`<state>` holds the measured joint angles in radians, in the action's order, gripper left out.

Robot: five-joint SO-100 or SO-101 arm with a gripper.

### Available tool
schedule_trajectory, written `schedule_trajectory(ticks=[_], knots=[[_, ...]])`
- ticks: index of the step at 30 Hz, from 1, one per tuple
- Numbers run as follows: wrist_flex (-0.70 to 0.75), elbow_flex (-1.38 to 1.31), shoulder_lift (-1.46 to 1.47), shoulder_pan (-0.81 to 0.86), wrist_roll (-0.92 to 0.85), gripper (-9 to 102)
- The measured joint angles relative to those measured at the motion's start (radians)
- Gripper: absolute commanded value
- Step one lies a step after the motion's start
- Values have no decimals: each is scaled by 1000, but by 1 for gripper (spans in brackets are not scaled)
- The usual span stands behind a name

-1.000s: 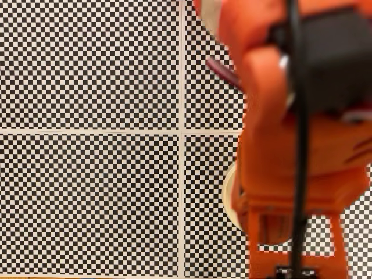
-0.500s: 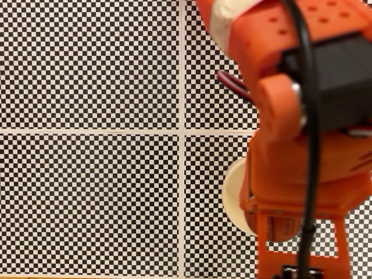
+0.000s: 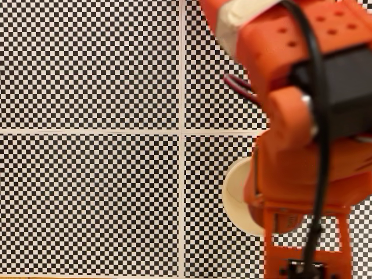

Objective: Grasp basketball and place into cup.

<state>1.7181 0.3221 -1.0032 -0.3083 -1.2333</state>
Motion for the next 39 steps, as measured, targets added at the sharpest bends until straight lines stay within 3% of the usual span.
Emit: schedule_trajectory(ticks=[17,39], knots=[[0,-160,100,3,6,16],[0,-156,100,2,18,34]])
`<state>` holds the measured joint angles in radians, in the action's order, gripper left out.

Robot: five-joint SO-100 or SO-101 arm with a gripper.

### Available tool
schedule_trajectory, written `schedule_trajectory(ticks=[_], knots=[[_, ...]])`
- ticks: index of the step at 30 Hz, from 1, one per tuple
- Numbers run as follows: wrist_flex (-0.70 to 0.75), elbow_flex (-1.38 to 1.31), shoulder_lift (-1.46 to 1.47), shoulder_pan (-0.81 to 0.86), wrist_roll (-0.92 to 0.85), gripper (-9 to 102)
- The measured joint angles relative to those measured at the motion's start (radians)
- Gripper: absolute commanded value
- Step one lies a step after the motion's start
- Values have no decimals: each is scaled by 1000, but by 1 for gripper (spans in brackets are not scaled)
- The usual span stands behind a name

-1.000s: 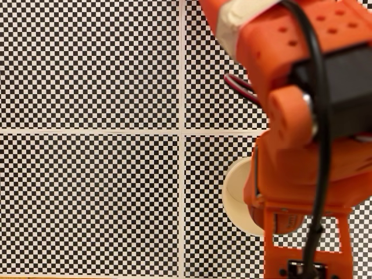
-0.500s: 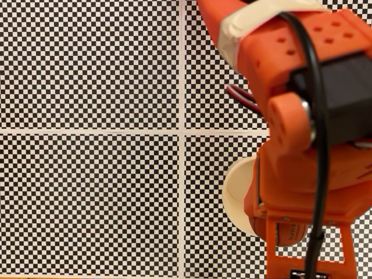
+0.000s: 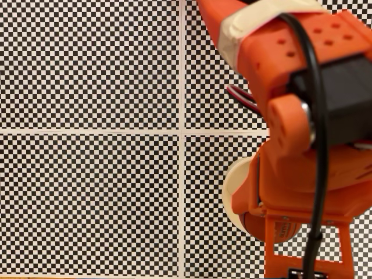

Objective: Grasp basketball and place into cup.

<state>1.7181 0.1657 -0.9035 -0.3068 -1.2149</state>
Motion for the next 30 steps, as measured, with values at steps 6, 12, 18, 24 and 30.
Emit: schedule_trajectory(ticks=[6,12,18,24,30], knots=[[0,0,0,0,0,37],[0,0,0,-3,0,38],[0,8,-11,-12,0,33],[-2,206,-196,15,-12,30],[-2,554,-554,44,-37,26]])
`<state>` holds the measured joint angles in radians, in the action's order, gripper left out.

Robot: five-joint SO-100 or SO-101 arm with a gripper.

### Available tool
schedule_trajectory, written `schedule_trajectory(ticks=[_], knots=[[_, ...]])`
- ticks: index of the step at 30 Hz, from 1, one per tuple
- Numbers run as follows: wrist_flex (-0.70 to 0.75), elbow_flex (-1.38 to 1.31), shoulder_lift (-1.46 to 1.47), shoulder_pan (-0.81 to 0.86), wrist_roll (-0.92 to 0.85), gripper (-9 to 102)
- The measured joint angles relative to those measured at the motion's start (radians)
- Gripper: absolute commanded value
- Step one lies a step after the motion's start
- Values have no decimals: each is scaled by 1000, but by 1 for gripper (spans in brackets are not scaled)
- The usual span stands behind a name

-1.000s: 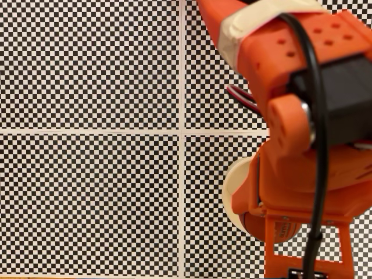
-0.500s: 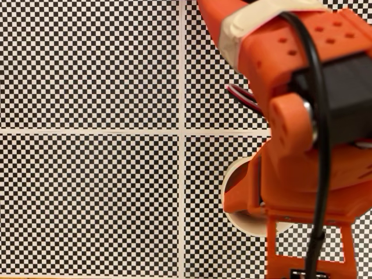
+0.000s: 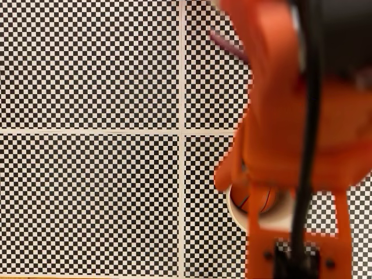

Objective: Grasp basketball and place into cup.

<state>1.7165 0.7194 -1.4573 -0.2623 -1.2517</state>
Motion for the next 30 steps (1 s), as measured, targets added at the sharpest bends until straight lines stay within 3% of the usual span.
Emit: schedule_trajectory(ticks=[19,30], knots=[[-35,1066,-1074,279,-301,22],[-124,1529,-1532,319,-344,23]])
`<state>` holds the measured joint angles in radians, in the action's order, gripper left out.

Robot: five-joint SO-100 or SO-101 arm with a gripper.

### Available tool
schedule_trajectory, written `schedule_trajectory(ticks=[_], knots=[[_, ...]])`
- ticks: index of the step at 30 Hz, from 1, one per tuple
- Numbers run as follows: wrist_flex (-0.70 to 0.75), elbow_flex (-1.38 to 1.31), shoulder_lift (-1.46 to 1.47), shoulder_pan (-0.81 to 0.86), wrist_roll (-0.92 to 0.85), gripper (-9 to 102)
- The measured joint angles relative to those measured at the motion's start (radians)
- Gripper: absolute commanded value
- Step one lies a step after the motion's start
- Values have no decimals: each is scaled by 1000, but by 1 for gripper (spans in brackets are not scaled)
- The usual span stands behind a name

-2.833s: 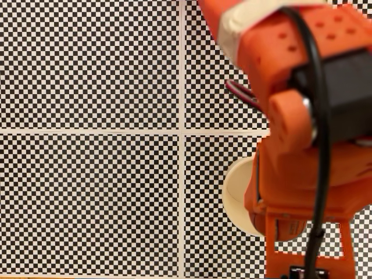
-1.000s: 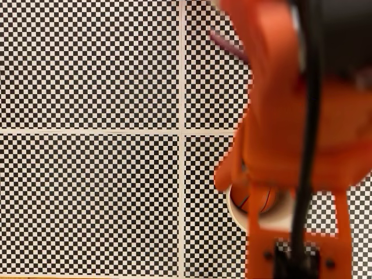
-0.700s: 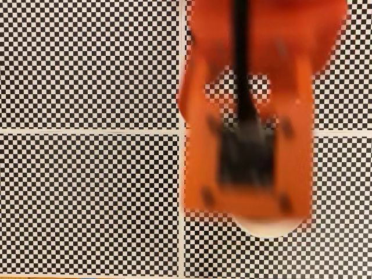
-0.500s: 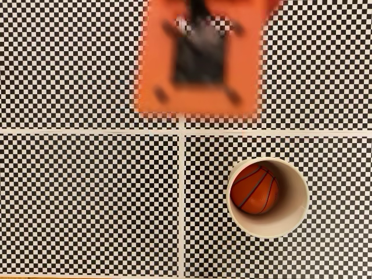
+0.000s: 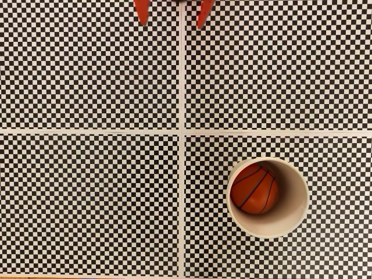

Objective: Grasp basketball and place into cup.

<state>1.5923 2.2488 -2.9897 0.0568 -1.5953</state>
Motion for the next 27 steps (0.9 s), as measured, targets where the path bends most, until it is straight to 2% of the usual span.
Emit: schedule_trajectory(ticks=[11,20,27], knots=[[-117,261,-264,-20,12,20],[-314,311,-285,-29,41,16],[-548,405,-285,-5,23,16]])
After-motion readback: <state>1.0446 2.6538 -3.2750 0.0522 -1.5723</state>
